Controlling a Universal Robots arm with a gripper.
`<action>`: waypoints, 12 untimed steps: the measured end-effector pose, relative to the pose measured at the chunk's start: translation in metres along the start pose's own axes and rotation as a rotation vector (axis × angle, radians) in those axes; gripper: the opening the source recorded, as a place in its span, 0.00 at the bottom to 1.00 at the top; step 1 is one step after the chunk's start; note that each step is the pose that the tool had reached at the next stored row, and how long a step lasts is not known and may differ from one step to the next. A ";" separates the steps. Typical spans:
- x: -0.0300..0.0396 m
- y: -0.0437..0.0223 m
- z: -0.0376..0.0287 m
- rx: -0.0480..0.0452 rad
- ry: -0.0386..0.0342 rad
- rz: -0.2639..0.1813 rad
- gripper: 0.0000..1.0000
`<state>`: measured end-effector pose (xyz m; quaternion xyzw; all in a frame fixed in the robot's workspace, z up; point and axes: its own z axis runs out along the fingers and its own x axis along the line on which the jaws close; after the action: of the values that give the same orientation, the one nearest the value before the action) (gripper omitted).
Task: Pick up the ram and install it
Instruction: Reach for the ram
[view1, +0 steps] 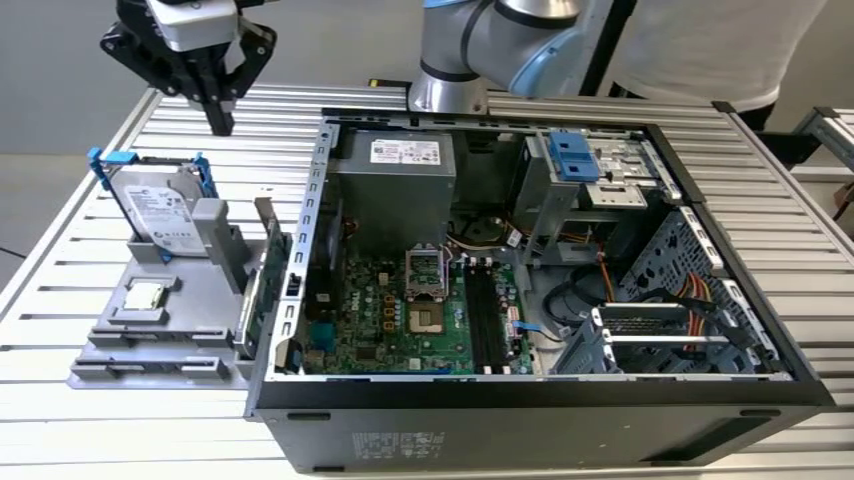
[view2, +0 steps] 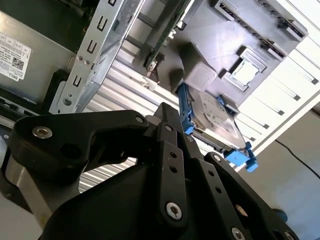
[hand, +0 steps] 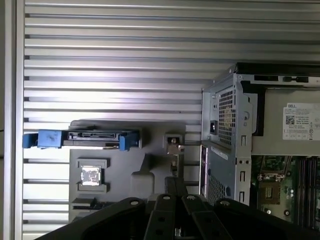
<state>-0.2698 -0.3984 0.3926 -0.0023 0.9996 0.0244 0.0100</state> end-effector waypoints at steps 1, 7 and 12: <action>0.0016 0.0000 -0.0001 0.0000 0.0001 -0.001 0.00; 0.0113 0.0001 -0.0002 -0.0002 0.0003 -0.006 0.00; 0.0207 0.0001 -0.0004 -0.0002 0.0006 -0.011 0.00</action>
<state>-0.2905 -0.3984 0.3926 -0.0079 0.9996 0.0245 0.0099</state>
